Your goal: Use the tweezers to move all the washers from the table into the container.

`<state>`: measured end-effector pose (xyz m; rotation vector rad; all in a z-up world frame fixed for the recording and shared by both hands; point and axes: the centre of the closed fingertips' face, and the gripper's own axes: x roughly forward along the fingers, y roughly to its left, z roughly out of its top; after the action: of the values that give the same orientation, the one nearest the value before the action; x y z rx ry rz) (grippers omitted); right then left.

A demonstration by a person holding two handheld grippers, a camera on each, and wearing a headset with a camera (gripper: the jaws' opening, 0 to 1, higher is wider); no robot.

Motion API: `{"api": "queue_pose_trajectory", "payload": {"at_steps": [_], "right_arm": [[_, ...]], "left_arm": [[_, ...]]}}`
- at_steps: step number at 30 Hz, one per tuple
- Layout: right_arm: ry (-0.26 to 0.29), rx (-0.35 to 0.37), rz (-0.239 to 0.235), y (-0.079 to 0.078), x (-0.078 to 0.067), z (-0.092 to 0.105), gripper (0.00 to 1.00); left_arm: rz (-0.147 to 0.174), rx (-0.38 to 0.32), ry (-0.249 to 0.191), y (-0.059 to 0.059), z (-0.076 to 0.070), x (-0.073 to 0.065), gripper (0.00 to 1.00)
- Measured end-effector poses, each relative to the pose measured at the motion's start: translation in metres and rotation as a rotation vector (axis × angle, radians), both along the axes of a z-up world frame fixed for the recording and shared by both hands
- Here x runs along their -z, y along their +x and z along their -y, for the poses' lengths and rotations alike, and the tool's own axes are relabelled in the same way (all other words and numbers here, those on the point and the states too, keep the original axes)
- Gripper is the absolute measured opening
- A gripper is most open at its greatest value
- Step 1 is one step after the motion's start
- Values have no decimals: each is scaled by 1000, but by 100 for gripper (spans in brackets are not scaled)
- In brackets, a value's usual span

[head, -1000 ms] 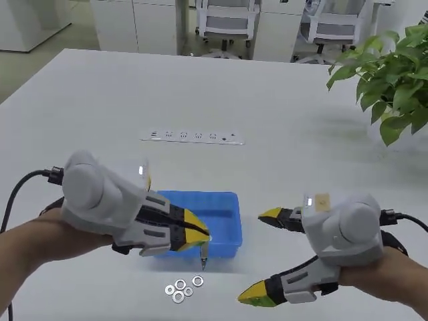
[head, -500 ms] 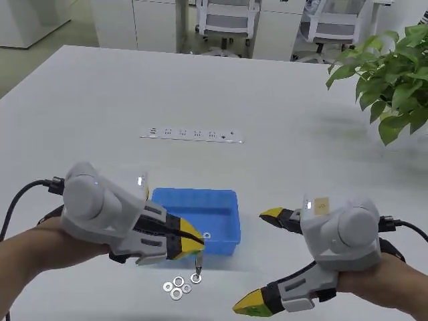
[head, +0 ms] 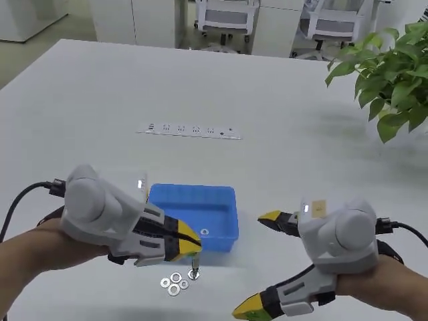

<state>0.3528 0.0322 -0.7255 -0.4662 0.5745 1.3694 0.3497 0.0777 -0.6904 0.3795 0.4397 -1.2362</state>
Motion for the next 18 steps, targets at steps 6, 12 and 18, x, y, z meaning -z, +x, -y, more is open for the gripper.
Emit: {"api": "queue_pose_trajectory", "payload": {"at_steps": [6,12,18], "right_arm": [[-2,-7,-7,-3,2,-2,100],[-8,-18,-13,-5,5,-2,99],[-8,-39,-21,-9,7,-3,95]], "left_arm": [[-2,1,0,0,0,4,6],[-1,4,-2,0,1,6,6],[-5,6,-7,-1,2,7,6]]}}
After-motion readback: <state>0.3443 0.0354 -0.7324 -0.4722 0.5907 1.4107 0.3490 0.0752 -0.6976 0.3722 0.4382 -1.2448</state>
